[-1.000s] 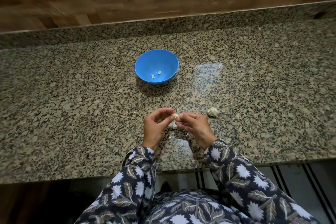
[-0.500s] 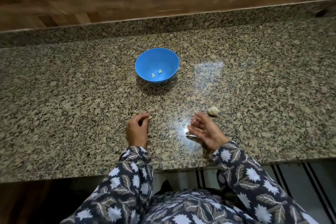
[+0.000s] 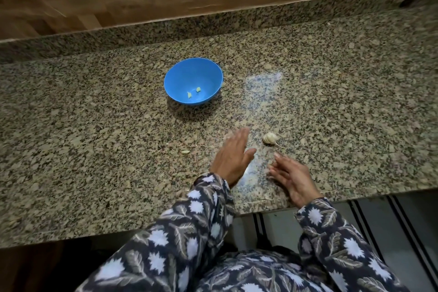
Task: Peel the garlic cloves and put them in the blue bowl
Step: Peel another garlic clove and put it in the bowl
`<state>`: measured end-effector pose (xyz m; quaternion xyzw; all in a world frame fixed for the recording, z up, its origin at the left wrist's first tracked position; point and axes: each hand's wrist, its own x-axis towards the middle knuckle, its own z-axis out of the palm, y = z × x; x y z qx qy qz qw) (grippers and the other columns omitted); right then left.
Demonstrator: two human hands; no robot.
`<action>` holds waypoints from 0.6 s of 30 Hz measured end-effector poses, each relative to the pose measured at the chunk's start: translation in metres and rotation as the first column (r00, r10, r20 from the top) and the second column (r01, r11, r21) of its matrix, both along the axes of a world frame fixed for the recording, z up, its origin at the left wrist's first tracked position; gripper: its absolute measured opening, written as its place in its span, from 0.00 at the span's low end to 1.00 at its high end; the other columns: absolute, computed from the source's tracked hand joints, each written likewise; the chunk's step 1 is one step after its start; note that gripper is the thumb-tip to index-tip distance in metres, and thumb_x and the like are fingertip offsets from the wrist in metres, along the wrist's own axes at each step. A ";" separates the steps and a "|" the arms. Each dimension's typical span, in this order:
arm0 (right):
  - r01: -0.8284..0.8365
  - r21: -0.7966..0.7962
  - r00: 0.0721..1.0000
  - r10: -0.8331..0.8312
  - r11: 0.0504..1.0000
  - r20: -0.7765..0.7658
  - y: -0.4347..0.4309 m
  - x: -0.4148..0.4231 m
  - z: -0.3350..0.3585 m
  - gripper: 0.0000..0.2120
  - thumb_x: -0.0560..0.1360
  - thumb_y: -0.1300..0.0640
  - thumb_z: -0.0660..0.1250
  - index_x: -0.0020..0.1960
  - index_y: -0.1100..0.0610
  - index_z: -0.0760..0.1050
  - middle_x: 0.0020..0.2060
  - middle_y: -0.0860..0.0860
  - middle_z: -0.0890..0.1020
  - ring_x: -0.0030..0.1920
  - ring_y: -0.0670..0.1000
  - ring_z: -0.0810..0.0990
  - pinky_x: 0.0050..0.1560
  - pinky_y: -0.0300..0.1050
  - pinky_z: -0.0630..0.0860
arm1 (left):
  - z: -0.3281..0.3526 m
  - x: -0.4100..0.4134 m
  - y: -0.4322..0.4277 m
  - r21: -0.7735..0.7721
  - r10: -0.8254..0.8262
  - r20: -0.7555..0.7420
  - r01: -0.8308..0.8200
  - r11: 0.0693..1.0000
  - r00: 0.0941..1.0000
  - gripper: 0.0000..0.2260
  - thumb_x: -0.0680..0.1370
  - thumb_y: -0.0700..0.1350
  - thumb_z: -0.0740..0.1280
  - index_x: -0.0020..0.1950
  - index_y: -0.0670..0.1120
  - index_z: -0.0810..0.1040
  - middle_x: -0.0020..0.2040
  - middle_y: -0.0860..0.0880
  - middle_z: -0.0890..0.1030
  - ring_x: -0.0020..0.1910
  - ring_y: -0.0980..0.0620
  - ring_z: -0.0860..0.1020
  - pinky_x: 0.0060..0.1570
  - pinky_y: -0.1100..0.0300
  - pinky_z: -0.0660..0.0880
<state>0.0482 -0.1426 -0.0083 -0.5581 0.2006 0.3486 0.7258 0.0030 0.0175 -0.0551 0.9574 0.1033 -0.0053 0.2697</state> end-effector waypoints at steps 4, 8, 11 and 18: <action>-0.036 -0.018 0.999 0.037 0.999 0.027 -0.001 -0.003 0.001 0.04 0.74 0.63 0.66 0.46 0.65 0.74 0.37 0.57 0.80 0.35 0.51 0.80 0.31 0.37 0.79 | -0.003 -0.002 0.008 0.033 -0.212 0.080 0.210 0.977 0.974 0.19 0.81 0.51 0.58 0.71 0.48 0.69 0.72 0.47 0.67 0.71 0.48 0.65 0.69 0.56 0.60; -0.085 0.040 0.996 0.084 0.996 0.026 0.009 -0.005 0.003 0.04 0.74 0.65 0.64 0.48 0.66 0.74 0.39 0.59 0.82 0.33 0.49 0.82 0.35 0.37 0.80 | -0.003 -0.039 0.016 0.139 -0.195 0.144 0.175 0.975 0.970 0.16 0.79 0.43 0.61 0.67 0.45 0.73 0.67 0.44 0.74 0.66 0.45 0.72 0.64 0.53 0.69; -0.098 0.063 0.995 0.098 0.993 0.016 0.019 -0.005 0.003 0.06 0.75 0.66 0.63 0.51 0.65 0.74 0.41 0.60 0.81 0.34 0.50 0.82 0.37 0.38 0.81 | -0.001 -0.069 0.022 0.195 -0.120 0.148 0.090 0.977 0.982 0.20 0.74 0.38 0.70 0.65 0.45 0.74 0.64 0.44 0.76 0.61 0.46 0.76 0.60 0.59 0.69; -0.216 0.060 0.976 0.217 0.975 -0.012 0.037 -0.008 0.000 0.06 0.75 0.63 0.64 0.51 0.64 0.76 0.40 0.58 0.82 0.39 0.52 0.82 0.42 0.47 0.80 | 0.006 -0.117 0.037 0.292 0.105 0.209 -0.165 0.942 0.972 0.17 0.61 0.37 0.78 0.49 0.42 0.83 0.45 0.44 0.84 0.41 0.49 0.83 0.44 0.62 0.77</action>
